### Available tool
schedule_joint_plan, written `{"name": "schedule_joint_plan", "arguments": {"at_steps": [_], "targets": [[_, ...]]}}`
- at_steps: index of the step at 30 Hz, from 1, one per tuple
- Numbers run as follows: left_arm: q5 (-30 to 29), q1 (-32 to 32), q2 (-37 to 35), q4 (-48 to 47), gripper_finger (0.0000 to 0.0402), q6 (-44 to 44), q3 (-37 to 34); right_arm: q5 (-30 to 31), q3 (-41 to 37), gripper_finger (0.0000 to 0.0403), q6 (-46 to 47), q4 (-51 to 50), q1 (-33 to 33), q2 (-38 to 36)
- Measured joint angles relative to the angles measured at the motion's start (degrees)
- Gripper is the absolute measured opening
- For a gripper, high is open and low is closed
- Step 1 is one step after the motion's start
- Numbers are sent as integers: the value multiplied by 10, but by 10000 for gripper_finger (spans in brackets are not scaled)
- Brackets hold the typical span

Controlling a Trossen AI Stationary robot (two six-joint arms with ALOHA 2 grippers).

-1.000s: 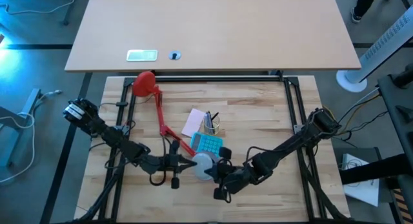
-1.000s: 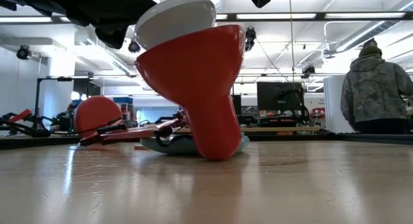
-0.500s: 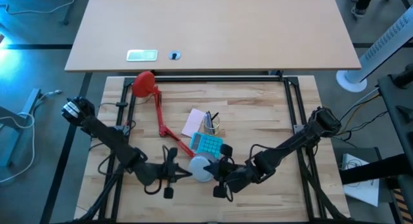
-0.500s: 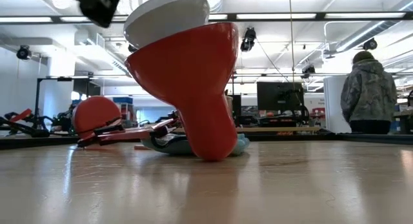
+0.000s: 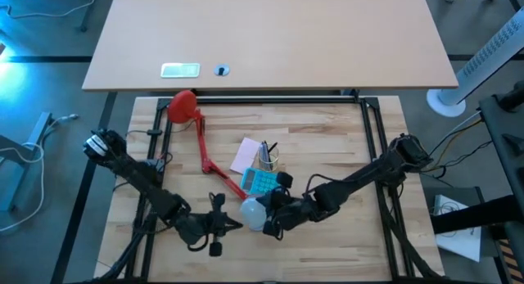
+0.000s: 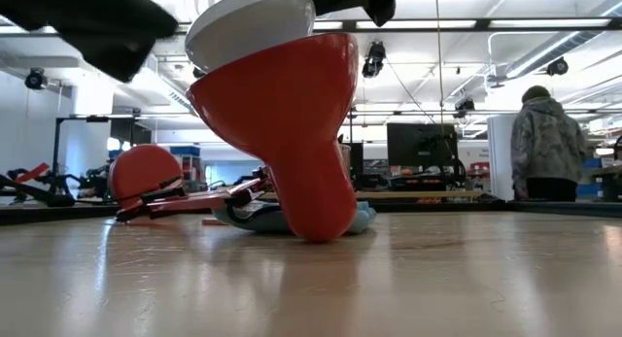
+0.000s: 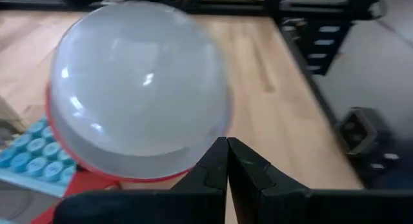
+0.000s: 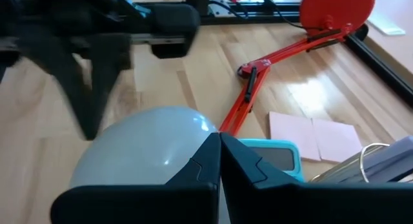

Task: Screw lightbulb
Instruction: Insert the lightbulb into the red desk lamp

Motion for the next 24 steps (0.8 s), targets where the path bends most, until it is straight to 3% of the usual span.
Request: {"name": "schedule_joint_plan", "arguments": {"at_steps": [24], "targets": [[2,29,6,7,0,23,0,-6,0,0,44,-27,37,-1]]}}
